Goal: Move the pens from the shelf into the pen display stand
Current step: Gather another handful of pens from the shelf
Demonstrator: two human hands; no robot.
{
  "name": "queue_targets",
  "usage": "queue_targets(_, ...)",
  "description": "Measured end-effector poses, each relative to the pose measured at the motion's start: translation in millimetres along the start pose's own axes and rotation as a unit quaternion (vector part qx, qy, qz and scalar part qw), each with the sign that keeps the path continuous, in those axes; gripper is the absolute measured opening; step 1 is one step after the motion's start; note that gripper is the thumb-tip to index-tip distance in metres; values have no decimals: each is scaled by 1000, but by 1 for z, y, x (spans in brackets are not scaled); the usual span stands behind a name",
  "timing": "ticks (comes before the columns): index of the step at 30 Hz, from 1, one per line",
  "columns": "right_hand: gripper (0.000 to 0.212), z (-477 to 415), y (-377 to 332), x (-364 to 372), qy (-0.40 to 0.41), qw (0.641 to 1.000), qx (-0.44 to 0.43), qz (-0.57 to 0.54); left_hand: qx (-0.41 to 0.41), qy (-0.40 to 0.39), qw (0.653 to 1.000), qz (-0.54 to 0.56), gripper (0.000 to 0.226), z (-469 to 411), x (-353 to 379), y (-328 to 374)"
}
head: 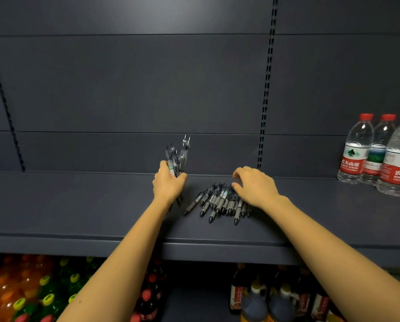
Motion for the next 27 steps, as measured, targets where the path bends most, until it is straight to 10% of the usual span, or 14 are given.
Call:
queue_targets(14, 37, 7, -218, 8, 24, 958, -263, -114, 34, 203, 977, -50, 27, 74, -216, -30)
queue_targets(27, 39, 109, -487, 17, -19, 849, -478, -224, -46, 433, 883, -176, 36, 215, -461, -94)
Point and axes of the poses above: each hand's wrist, its own z-axis away from the middle knuckle, its own x-axis out of the palm, y = z × x, the point moved 6 cm from there along -z, towards the middle knuckle, and after that the axes turned 2 degrees about x, right-handed, at the moved point
